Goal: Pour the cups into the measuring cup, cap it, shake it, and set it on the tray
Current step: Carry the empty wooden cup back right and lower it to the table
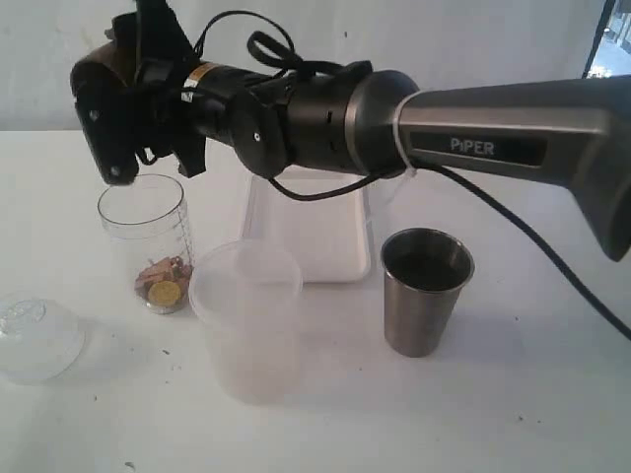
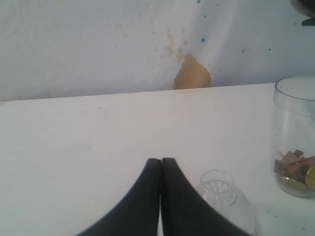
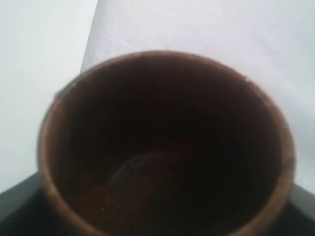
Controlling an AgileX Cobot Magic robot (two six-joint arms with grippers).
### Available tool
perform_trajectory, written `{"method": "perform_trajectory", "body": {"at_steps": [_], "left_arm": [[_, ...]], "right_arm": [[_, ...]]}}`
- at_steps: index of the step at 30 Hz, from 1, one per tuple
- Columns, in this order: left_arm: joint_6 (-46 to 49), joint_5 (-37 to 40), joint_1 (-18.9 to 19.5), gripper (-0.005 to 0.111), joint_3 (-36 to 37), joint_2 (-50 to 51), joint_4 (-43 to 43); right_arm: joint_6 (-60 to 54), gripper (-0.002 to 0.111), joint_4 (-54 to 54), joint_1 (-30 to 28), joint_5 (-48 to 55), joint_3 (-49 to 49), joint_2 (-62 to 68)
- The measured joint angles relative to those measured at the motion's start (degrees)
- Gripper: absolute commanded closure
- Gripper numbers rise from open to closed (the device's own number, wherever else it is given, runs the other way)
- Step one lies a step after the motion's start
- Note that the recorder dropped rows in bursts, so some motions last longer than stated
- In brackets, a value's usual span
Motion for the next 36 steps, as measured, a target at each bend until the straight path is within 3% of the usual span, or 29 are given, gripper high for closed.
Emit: {"method": "perform_trajectory", "body": {"at_steps": [6, 16, 24, 29, 36], "left_arm": [[0.0, 0.0, 0.0, 0.106, 0.0, 0.0, 0.0], [0.0, 0.0, 0.0, 0.106, 0.0, 0.0, 0.0], [0.0, 0.0, 0.0, 0.106, 0.0, 0.0, 0.0], [0.0, 0.0, 0.0, 0.106, 0.0, 0.0, 0.0], [0.0, 0.0, 0.0, 0.106, 0.0, 0.0, 0.0]], "right_arm": [[18.4, 0.108, 6.9, 0.0, 3.2, 0.0, -4.2], [42.2, 0.108, 8.6, -3.8, 15.6, 0.0, -10.0], [50.1, 0.108, 9.1, -9.5, 23.0, 1.5, -14.6], [51.4, 0.108, 9.2, -13.0, 25.3, 7.4, -19.0], [52.4, 0.108, 9.2, -16.7, 15.0, 23.3, -26.4]]}}
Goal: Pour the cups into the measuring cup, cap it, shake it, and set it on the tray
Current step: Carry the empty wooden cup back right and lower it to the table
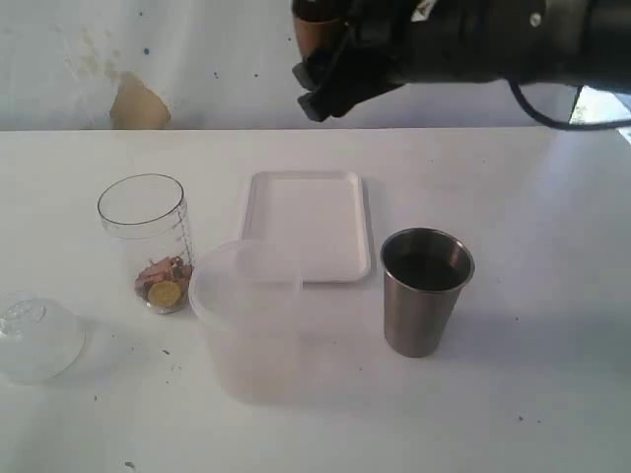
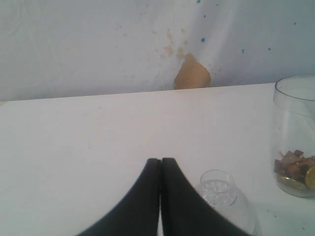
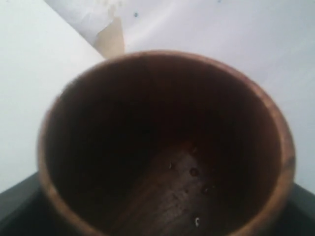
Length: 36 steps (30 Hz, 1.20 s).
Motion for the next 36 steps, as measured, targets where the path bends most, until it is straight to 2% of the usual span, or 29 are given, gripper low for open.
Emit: {"method": "perform_trajectory", "body": {"at_steps": [5, 14, 19, 22, 27, 30, 36], "left_arm": [[0.0, 0.0, 0.0, 0.106, 0.0, 0.0, 0.0], [0.0, 0.0, 0.0, 0.106, 0.0, 0.0, 0.0], [0.0, 0.0, 0.0, 0.106, 0.0, 0.0, 0.0], [0.0, 0.0, 0.0, 0.106, 0.0, 0.0, 0.0], [0.0, 0.0, 0.0, 0.106, 0.0, 0.0, 0.0], [0.0, 0.0, 0.0, 0.106, 0.0, 0.0, 0.0], [0.0, 0.0, 0.0, 0.106, 0.0, 0.0, 0.0]], "right_arm": [[6.3, 0.108, 0.2, -5.0, -11.8, 8.9, -2.6], [11.5, 0.108, 0.4, -18.5, -14.3, 13.6, 2.8], [19.8, 0.108, -7.0, -24.0, -18.7, 15.4, 8.9], [30.6, 0.108, -17.3, -25.6, -23.2, 16.2, 13.8], [53.4, 0.108, -36.9, -27.4, -36.6, 15.8, 20.7], [56.2, 0.108, -40.0, -27.5, -38.0, 13.5, 24.5], [56.3, 0.108, -40.9, -27.9, -32.8, 7.3, 30.0]]}}
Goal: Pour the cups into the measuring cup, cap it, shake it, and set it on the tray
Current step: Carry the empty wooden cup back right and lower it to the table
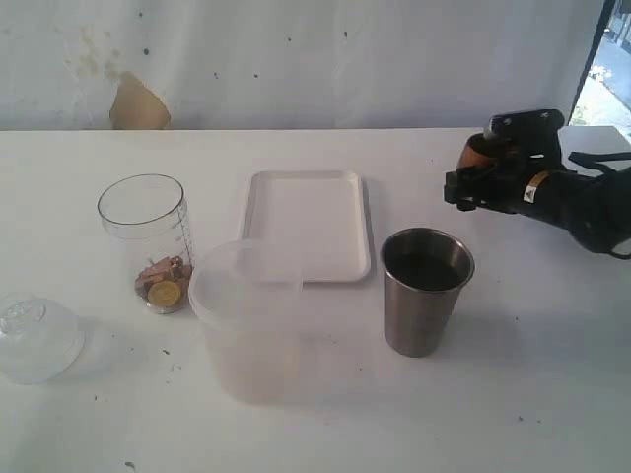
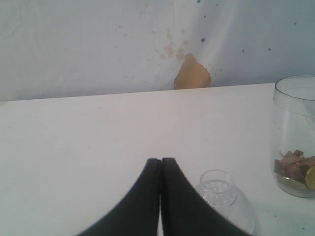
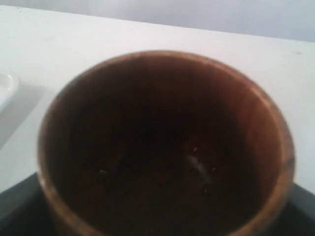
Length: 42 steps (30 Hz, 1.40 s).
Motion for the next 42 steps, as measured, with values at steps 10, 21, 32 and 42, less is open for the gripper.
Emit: {"method": "perform_trajectory", "body": {"at_steps": [10, 21, 32, 42], "left_arm": [[0.0, 0.0, 0.0, 0.106, 0.0, 0.0, 0.0], [0.0, 0.0, 0.0, 0.106, 0.0, 0.0, 0.0], [0.0, 0.0, 0.0, 0.106, 0.0, 0.0, 0.0], [0.0, 0.0, 0.0, 0.106, 0.0, 0.0, 0.0]], "right_arm": [[-3.7, 0.108, -0.2, -0.3, 3.6, -4.1, 3.7], [-5.8, 0.101, -0.4, -0.3, -2.2, -4.2, 7.7], [-4.9, 0.012, -0.6, -0.3, -1.8, -4.2, 7.7], [-3.5, 0.009, -0.6, -0.3, 1.0, -4.2, 7.7]]}}
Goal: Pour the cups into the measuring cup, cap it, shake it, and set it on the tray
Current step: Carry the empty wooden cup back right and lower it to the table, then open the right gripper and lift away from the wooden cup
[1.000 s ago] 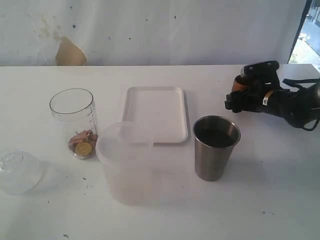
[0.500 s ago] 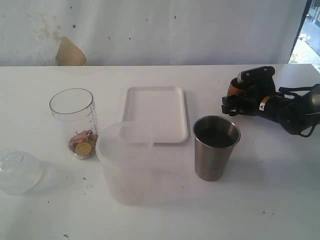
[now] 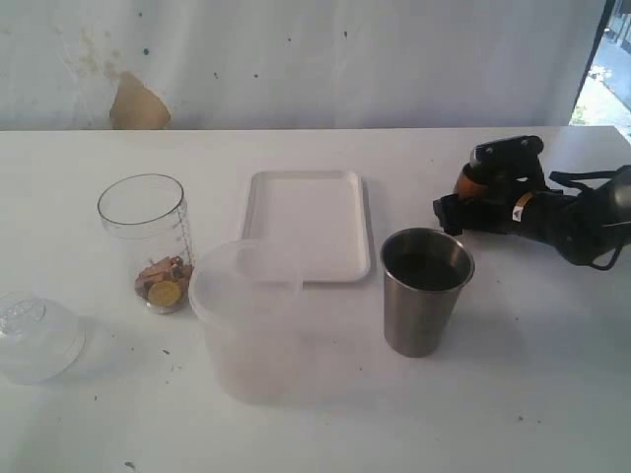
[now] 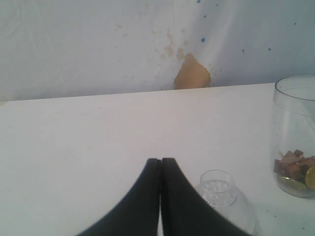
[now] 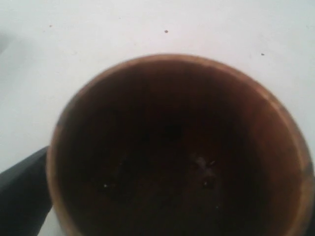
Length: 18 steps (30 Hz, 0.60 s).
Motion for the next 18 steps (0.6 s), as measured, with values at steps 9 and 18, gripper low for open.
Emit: {"method": "perform_trajectory", "body": {"at_steps": [9, 18], "left_arm": [[0.0, 0.0, 0.0, 0.106, 0.0, 0.0, 0.0], [0.0, 0.0, 0.0, 0.106, 0.0, 0.0, 0.0]], "right_arm": [[0.3, 0.009, -0.7, 0.0, 3.0, 0.0, -3.4], [11.2, 0.009, -12.0, 0.0, 7.5, 0.0, -8.2]]}}
